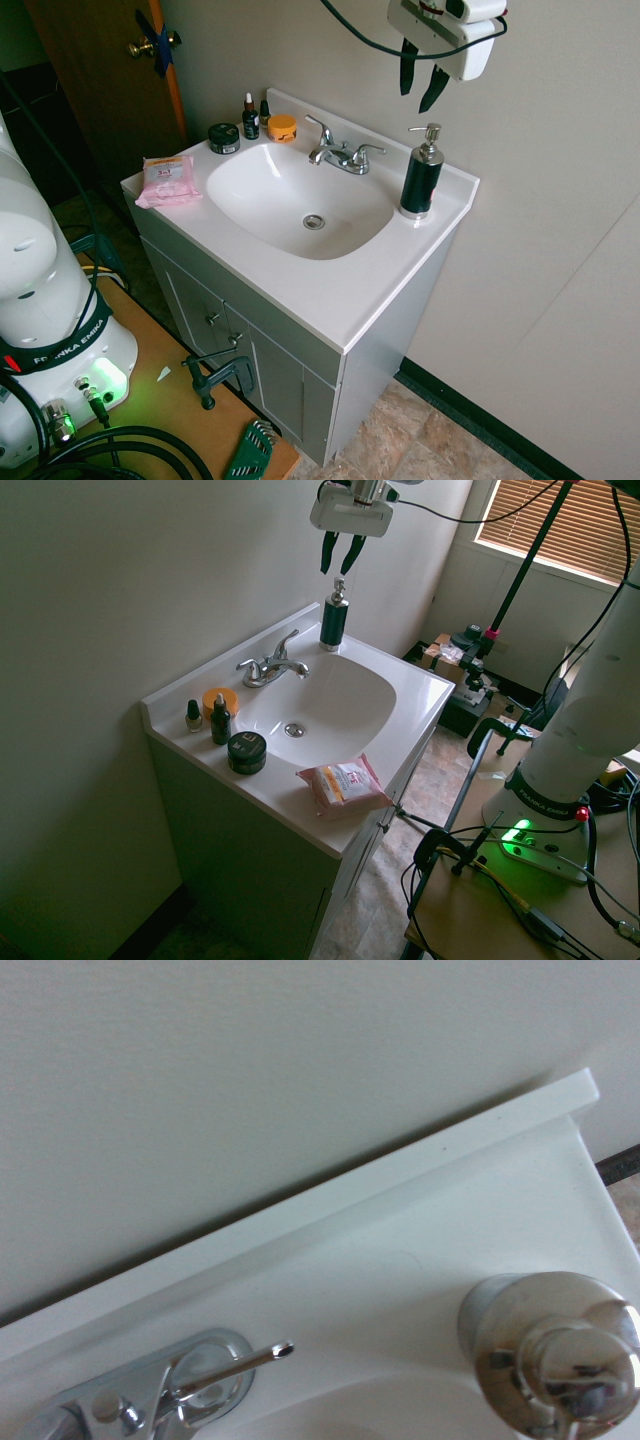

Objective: Sanitize yourself

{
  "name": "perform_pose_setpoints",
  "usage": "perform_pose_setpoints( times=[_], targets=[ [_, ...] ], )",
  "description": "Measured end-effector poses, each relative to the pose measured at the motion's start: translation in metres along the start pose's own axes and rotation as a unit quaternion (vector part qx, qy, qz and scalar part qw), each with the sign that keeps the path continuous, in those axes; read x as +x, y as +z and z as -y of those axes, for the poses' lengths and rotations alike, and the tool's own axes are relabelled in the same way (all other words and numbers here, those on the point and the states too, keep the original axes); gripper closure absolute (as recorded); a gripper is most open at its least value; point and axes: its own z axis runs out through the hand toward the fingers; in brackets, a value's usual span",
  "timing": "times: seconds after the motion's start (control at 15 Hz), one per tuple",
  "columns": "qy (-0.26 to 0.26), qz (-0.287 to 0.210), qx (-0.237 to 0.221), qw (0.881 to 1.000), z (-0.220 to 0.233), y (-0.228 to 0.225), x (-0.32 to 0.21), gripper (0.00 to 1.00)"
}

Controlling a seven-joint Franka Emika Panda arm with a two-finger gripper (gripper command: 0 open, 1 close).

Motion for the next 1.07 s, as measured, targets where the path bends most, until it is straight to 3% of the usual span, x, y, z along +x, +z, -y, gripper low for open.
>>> perform_pose_setpoints(
  times=[1.07],
  targets=[
    [0.022, -0.006, -0.004, 1.0, 0.005, 0.019, 0.039, 1.0]
  ],
)
